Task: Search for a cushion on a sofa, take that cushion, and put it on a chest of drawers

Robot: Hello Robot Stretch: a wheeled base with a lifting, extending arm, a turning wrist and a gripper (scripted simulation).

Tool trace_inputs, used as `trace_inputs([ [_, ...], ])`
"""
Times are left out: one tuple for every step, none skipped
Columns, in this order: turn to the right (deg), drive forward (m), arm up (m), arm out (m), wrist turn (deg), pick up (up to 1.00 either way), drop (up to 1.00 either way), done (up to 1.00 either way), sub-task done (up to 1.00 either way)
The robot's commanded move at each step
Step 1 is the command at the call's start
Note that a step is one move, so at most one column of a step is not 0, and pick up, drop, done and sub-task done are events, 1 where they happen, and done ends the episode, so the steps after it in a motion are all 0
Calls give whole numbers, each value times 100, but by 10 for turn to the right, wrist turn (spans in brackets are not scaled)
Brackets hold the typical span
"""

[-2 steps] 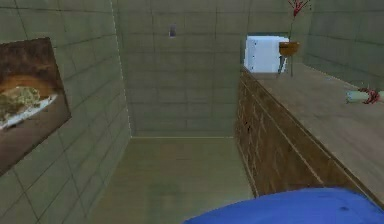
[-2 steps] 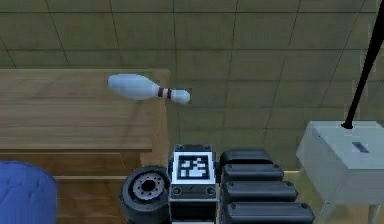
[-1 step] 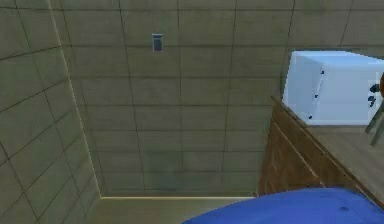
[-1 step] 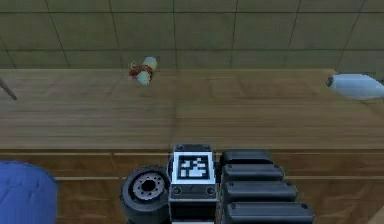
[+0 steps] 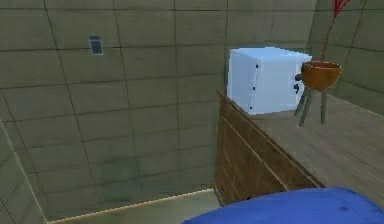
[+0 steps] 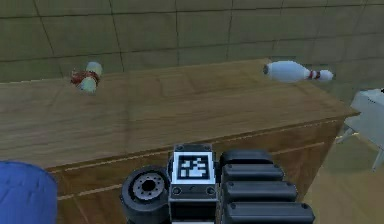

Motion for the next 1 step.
trace_inputs([
  [0,15,0,0,0,0,0,0,0],
])
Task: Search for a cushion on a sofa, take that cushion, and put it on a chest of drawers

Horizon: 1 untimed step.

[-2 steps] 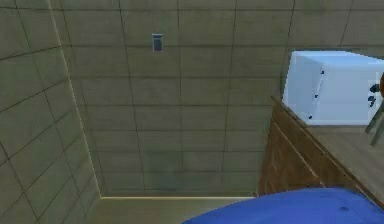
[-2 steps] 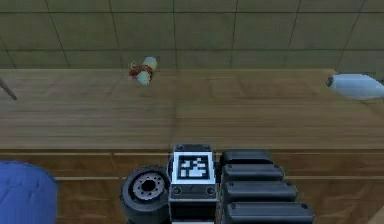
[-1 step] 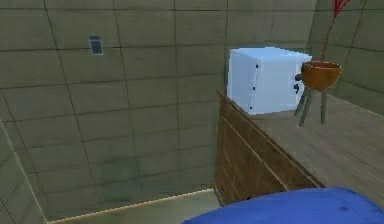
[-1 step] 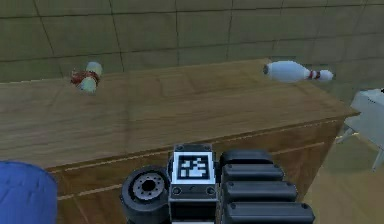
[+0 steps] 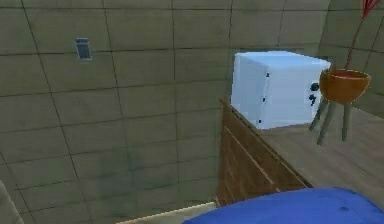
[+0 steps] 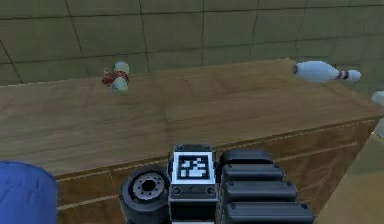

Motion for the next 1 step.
trace_inputs([
  [450,0,0,0,0,0,0,0,0],
])
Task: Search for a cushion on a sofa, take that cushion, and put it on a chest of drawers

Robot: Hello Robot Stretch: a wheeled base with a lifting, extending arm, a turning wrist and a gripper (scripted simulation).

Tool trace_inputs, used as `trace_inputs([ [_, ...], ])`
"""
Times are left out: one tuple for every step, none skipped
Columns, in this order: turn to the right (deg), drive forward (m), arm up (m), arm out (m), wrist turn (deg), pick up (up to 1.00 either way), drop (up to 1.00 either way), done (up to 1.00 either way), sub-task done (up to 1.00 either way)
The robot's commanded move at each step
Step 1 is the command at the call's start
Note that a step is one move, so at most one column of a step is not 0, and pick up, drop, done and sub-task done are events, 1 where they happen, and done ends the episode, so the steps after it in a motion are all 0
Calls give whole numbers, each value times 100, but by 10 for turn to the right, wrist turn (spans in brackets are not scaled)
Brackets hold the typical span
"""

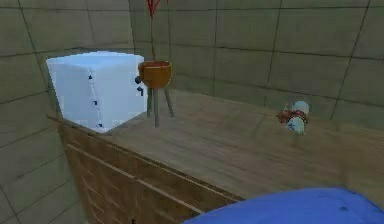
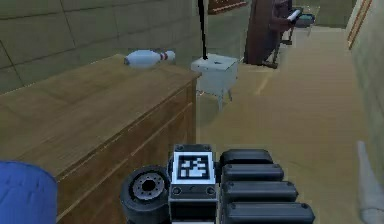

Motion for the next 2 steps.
trace_inputs([
  [450,0,0,0,0,0,0,0,0],
  [450,0,0,0,0,0,0,0,0],
])
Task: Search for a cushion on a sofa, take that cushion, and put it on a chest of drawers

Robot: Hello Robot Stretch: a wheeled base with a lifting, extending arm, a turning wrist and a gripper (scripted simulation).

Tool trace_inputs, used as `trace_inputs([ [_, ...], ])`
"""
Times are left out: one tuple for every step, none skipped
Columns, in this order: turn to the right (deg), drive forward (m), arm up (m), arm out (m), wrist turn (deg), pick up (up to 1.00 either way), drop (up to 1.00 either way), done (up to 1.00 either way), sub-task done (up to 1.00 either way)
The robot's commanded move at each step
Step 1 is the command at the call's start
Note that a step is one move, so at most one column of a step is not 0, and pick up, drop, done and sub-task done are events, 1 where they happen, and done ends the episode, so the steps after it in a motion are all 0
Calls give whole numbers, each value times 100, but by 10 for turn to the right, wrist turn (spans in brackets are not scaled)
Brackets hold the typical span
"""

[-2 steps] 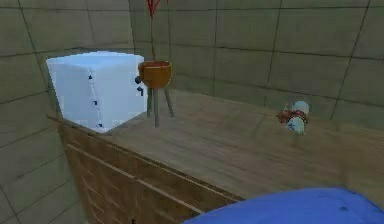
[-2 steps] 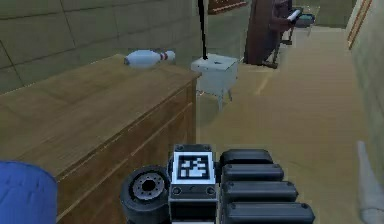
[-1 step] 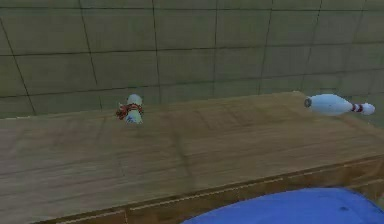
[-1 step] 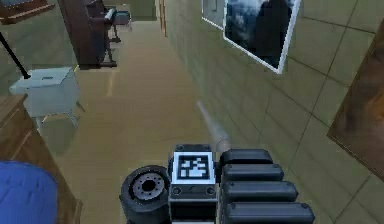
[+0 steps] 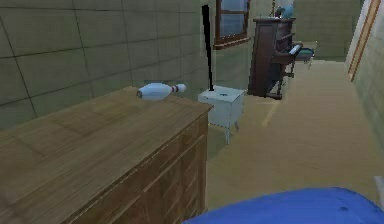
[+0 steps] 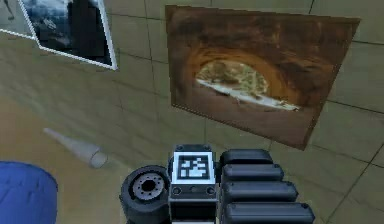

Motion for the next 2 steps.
trace_inputs([
  [180,0,0,0,0,0,0,0,0],
  [-450,0,0,0,0,0,0,0,0],
])
